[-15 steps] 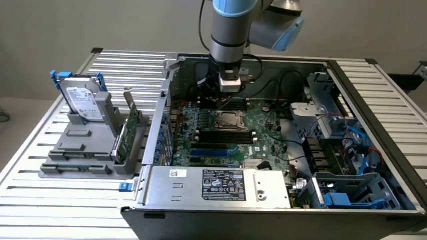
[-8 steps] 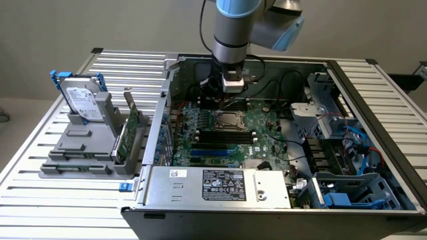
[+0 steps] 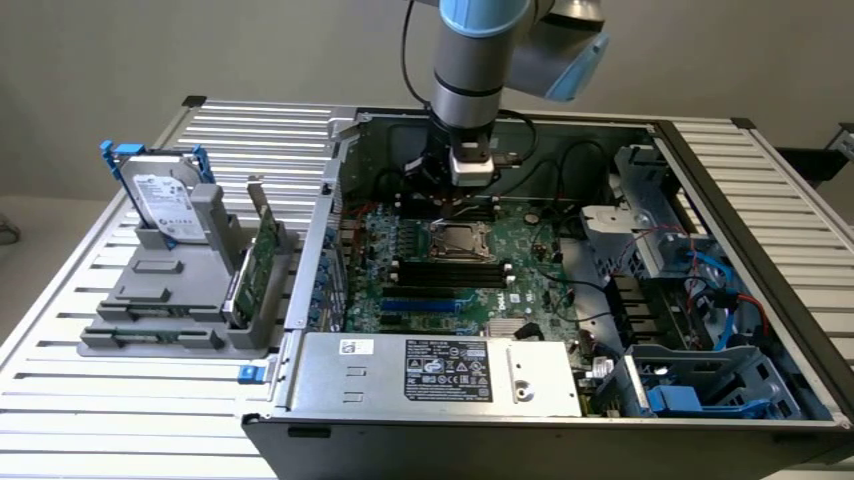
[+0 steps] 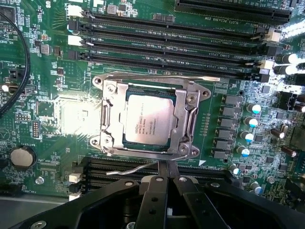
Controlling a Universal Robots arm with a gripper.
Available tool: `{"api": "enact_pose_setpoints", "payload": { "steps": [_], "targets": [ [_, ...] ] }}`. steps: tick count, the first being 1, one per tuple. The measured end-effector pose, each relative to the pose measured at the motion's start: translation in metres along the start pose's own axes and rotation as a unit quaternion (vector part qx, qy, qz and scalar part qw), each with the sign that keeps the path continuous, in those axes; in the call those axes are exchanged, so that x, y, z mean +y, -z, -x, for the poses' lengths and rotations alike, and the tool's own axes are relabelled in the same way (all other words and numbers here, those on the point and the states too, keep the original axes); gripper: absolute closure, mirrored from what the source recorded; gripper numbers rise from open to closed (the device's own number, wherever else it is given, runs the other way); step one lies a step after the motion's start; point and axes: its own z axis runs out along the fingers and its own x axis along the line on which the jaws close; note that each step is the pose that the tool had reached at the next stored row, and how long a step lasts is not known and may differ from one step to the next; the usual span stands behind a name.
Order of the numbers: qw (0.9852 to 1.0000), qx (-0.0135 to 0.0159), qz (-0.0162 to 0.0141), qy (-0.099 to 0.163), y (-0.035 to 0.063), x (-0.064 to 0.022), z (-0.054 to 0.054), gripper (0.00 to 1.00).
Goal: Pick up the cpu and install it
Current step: 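Install the first cpu locking lever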
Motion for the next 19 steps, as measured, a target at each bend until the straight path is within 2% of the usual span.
{"api": "enact_pose_setpoints", "payload": {
  "steps": [10, 19],
  "targets": [
    [0.9999, 0.0003, 0.0001, -0.01, -0.0032, -0.0023, -0.0008, 0.89],
    [0.9999, -0.0007, 0.0036, -0.013, -0.0049, -0.002, -0.0036, 0.89]
  ]
}}
